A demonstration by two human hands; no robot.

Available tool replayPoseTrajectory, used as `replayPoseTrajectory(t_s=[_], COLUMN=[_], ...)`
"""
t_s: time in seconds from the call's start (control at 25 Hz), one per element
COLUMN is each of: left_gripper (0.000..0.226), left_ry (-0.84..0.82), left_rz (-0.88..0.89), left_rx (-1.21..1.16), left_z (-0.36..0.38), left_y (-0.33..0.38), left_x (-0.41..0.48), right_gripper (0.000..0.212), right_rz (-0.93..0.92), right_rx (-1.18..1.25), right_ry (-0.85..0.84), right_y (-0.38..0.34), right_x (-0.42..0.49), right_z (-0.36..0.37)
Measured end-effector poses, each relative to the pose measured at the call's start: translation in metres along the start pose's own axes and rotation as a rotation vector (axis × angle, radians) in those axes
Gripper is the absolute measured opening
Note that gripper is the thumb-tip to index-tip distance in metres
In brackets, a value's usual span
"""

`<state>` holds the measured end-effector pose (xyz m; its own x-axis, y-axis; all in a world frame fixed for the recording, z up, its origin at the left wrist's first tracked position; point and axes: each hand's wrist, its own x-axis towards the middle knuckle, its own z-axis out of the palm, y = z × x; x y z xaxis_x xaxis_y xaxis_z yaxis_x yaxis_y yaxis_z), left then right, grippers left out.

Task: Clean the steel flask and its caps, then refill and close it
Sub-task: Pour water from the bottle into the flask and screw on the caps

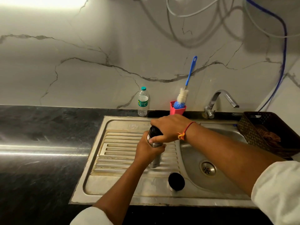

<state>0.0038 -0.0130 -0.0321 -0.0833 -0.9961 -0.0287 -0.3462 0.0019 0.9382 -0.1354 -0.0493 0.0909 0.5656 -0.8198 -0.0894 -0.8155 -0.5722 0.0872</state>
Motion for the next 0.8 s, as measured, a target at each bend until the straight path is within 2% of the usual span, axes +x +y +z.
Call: replayPoseTrajectory(t_s=[0.08, 0.16, 0.24, 0.32, 0.36, 0.44, 0.48, 0.56, 0.64, 0.72, 0.8], left_gripper=[0.061, 0.06, 0.055, 0.043, 0.035, 0.029, 0.037, 0.056, 0.062, 0.063, 0.061], left_ry=[-0.033, -0.016, 0.058, 0.13, 0.146, 0.151, 0.147, 0.155, 0.158, 0.151, 0.151], left_rz=[0.005, 0.018, 0.023, 0.046, 0.055, 0.056, 0.052, 0.043, 0.025, 0.007, 0.015], left_rx=[-0.009, 0.013, 0.039, 0.055, 0.06, 0.07, 0.058, 0.033, -0.003, -0.017, -0.028], left_z=[-0.001, 0.0, 0.003, 0.009, 0.011, 0.014, 0.015, 0.014, 0.013, 0.013, 0.013], left_y=[0.0, 0.002, 0.009, 0.013, 0.014, 0.016, 0.016, 0.014, 0.013, 0.013, 0.011], left_x=[0.001, 0.001, -0.002, -0.004, -0.004, -0.006, -0.007, -0.008, -0.01, -0.011, -0.01], right_gripper=[0.065, 0.056, 0.054, 0.055, 0.056, 0.062, 0.063, 0.052, 0.058, 0.076, 0.071], right_rz=[-0.172, -0.184, 0.033, 0.378, 0.509, 0.621, 0.627, 0.619, 0.574, 0.534, 0.343], right_rx=[-0.117, -0.141, -0.065, 0.064, 0.091, 0.114, 0.183, 0.393, 0.396, 0.326, 0.223], right_ry=[0.062, 0.116, 0.209, 0.249, 0.218, 0.118, 0.062, -0.169, -0.301, -0.256, -0.187], right_y=[0.004, -0.002, -0.017, -0.04, -0.049, -0.059, -0.057, -0.048, -0.036, -0.03, -0.024], right_x=[0.003, 0.004, -0.001, 0.001, 0.006, 0.003, -0.007, -0.024, -0.027, -0.014, -0.004], right_z=[-0.002, 0.002, 0.009, 0.011, 0.015, 0.005, -0.003, -0.017, -0.026, -0.031, -0.031])
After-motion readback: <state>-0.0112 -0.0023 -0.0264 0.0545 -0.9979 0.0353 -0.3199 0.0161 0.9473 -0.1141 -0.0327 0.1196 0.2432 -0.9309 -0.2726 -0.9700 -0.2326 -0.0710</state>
